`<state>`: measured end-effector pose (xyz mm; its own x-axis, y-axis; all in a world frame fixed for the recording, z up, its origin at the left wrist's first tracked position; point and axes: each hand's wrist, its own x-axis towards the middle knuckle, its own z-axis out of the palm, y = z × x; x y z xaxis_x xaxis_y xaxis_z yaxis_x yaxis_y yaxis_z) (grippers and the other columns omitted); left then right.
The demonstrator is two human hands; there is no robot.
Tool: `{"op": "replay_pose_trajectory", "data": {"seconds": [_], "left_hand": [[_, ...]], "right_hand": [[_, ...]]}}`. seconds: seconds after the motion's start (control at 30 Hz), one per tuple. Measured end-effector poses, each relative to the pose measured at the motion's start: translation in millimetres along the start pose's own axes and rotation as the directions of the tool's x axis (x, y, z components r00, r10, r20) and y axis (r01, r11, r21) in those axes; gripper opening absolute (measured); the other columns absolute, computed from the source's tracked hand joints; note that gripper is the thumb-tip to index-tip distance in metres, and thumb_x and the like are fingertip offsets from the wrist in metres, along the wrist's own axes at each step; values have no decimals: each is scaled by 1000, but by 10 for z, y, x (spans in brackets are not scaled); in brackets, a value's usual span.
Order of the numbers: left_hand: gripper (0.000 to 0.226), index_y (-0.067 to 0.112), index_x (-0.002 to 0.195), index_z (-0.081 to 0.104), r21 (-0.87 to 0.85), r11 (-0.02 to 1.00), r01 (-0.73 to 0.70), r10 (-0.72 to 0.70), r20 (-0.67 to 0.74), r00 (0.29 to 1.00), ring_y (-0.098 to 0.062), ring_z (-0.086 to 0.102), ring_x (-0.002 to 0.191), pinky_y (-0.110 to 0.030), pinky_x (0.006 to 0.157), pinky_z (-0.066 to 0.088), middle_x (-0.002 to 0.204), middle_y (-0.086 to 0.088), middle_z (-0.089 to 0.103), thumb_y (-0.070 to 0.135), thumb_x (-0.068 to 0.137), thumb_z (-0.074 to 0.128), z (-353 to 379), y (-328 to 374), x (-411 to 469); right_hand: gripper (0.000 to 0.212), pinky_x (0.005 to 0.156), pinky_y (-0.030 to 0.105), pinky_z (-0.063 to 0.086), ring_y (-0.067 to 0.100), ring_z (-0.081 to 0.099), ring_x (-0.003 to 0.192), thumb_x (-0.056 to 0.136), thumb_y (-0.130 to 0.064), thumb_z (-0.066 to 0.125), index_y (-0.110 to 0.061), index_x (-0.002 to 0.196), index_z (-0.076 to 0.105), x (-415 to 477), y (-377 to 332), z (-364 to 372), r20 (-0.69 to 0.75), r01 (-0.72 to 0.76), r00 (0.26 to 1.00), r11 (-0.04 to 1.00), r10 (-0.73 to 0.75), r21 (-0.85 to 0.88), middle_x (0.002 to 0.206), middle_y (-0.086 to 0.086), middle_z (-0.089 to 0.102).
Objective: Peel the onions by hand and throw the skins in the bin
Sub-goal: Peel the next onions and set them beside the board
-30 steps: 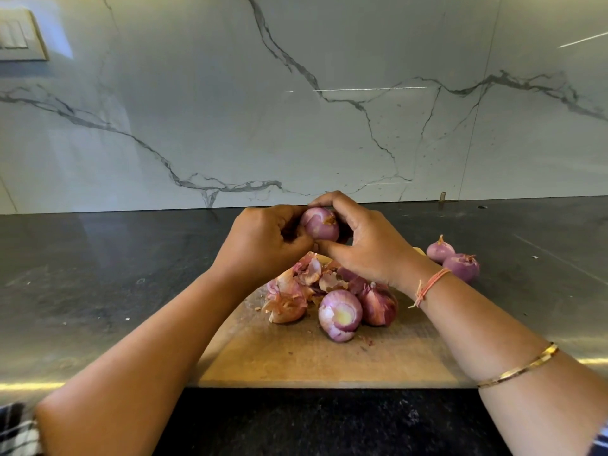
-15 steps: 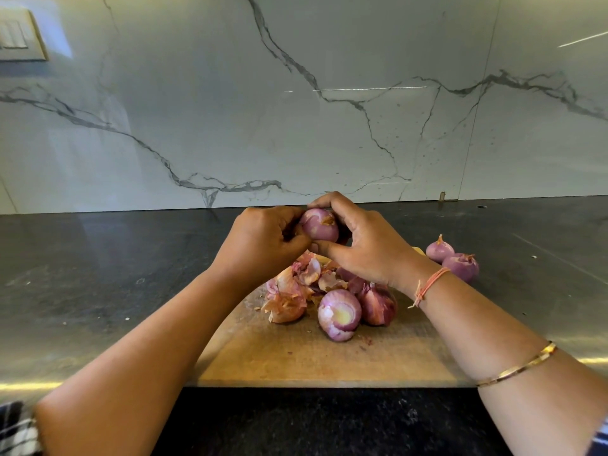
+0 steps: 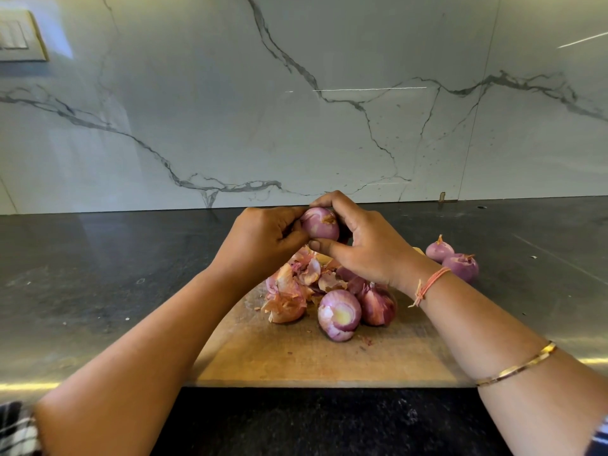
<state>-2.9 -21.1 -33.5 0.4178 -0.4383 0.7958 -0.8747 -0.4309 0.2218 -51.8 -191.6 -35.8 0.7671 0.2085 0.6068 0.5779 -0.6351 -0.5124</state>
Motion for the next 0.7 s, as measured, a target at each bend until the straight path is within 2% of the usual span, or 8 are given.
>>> {"op": "replay_pose_trajectory", "data": {"seconds": [0.37, 0.47, 0.57, 0.7], "left_hand": [[52, 2, 90, 73, -46, 999, -27, 27, -5, 1000, -18, 54, 65, -19, 50, 36, 57, -6, 62, 42, 82, 41, -22, 27, 5], [40, 3, 90, 73, -50, 999, 17, -17, 1, 1000, -18, 51, 59, -17, 48, 36, 55, -5, 60, 33, 84, 47, -34, 27, -8], [20, 13, 101, 73, -90, 991, 102, -100, 32, 994, -15, 60, 64, -20, 54, 46, 65, 1, 67, 21, 87, 61, -54, 47, -20], [23, 15, 103, 73, -44, 992, 118, -116, 54, 992, -4, 62, 66, -18, 58, 50, 69, 10, 68, 25, 83, 66, -58, 65, -22]], "right_hand": [[39, 81, 34, 53, 11, 66, 88, 82, -21, 74, -15, 113, 51, -7, -18, -10, 9, -11, 1000, 1000, 10, 20, 95, -6, 67], [40, 83, 35, 53, 11, 66, 90, 82, -20, 75, -16, 114, 50, -6, -17, -17, 11, -10, 1000, 1000, 10, 25, 99, -5, 68], [42, 83, 38, 53, 14, 66, 91, 80, -19, 76, -16, 115, 52, -3, -9, -19, 8, 9, 1000, 1000, -9, 3, 100, -2, 69], [45, 82, 38, 51, 16, 67, 89, 79, -16, 77, -13, 116, 54, -1, 2, -5, 23, 22, 1000, 999, -22, -33, 96, 1, 70]]}}
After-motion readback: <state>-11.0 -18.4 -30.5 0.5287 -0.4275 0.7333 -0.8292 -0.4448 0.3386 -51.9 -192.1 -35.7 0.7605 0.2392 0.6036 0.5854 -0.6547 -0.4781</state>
